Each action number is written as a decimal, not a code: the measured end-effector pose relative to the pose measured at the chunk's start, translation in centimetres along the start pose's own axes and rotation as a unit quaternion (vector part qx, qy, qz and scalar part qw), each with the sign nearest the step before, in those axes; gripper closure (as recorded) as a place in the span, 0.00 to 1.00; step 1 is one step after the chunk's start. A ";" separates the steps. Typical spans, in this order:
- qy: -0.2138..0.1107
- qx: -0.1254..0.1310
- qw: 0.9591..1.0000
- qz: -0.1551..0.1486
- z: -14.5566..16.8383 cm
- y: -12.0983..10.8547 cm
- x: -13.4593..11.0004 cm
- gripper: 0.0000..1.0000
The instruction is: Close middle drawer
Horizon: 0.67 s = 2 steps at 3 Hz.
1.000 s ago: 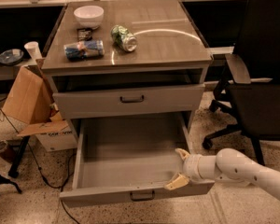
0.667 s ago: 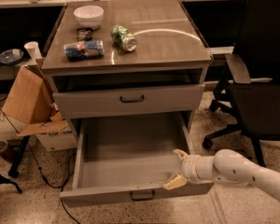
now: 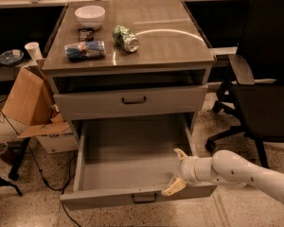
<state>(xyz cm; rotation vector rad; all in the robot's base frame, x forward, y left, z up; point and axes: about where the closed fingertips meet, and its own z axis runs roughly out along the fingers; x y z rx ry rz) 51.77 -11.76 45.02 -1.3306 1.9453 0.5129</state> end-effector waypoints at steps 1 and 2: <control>0.006 -0.005 1.000 -0.010 1.1 -0.2 -0.2 0.00; 0.013 -0.007 1.000 -0.023 1.9 -0.4 -0.6 0.15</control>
Offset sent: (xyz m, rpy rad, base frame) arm 0.0205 0.0178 -0.0095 -0.0654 -0.0284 0.0583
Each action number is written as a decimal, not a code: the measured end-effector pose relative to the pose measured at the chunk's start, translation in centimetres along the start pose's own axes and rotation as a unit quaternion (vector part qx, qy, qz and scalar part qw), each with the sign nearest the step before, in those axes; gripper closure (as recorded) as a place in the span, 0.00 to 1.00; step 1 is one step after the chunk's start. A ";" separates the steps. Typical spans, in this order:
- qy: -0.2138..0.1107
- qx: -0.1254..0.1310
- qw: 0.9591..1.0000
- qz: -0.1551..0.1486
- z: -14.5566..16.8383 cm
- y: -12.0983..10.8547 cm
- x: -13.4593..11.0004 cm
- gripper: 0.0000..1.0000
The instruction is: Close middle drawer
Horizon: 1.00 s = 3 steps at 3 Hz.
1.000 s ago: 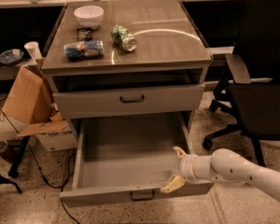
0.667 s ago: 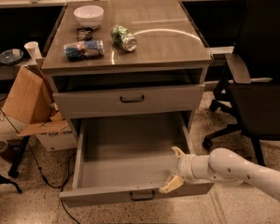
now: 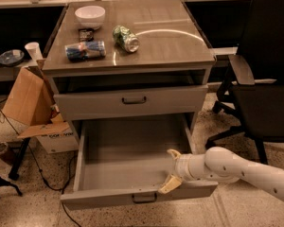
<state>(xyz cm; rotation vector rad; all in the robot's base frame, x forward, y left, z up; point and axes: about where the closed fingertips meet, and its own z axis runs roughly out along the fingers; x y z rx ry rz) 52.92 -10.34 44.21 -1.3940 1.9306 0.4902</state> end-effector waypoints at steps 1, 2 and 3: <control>0.004 -0.003 1.000 -0.009 0.6 -0.1 0.0 0.35; 0.004 -0.003 1.000 -0.010 0.6 -0.2 -0.1 0.34; 0.003 0.000 1.000 -0.020 0.6 -0.6 -0.8 0.31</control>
Offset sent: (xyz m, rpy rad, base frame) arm 0.0108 0.0053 0.0019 -0.0281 -0.0336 0.0318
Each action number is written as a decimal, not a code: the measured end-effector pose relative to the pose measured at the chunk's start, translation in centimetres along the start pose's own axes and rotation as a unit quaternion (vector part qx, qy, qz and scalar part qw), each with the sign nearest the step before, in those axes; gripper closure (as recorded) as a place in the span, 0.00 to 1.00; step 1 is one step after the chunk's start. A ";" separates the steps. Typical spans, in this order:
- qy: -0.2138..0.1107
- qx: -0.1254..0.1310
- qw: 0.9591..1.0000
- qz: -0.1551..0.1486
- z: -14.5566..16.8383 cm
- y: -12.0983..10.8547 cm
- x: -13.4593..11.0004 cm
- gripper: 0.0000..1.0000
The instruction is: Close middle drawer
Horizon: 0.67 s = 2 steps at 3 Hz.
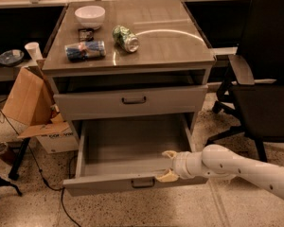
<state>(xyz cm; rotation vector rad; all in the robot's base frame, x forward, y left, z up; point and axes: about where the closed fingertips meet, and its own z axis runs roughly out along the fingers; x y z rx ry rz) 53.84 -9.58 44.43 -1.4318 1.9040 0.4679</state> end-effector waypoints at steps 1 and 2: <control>-0.002 0.005 1.000 -0.010 0.1 -0.6 -1.0 0.31; -0.013 0.021 0.999 -0.026 -0.2 -1.2 -3.5 0.25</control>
Offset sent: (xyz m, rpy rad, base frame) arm 0.0234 0.0189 0.0416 0.0047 -0.1089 -0.0026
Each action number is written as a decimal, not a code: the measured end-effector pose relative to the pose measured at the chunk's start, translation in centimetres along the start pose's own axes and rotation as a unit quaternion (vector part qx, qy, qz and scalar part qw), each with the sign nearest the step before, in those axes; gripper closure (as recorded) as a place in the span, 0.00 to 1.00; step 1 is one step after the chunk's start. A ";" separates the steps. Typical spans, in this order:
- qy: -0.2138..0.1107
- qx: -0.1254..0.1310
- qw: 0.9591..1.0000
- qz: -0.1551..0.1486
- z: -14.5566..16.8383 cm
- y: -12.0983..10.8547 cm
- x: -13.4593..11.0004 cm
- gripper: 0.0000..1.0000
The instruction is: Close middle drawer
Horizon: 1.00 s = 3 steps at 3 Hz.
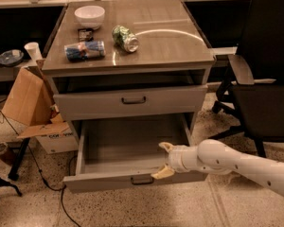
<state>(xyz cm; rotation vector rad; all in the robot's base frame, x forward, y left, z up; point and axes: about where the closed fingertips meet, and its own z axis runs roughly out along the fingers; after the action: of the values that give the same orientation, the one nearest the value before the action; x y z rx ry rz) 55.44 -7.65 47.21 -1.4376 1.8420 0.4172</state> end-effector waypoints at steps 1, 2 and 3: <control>-0.005 0.007 1.000 -0.012 0.2 -0.3 -2.2 0.25; -0.002 0.006 1.000 -0.019 0.6 -0.7 -3.2 0.06; 0.008 0.003 1.000 -0.018 1.1 -1.5 -2.9 0.00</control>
Offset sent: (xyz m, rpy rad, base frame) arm 0.0201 0.0304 0.0286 -0.0259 -0.0445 0.0211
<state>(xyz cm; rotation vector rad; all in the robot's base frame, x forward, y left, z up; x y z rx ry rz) 57.48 -5.45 48.85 -1.4720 1.8253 0.3833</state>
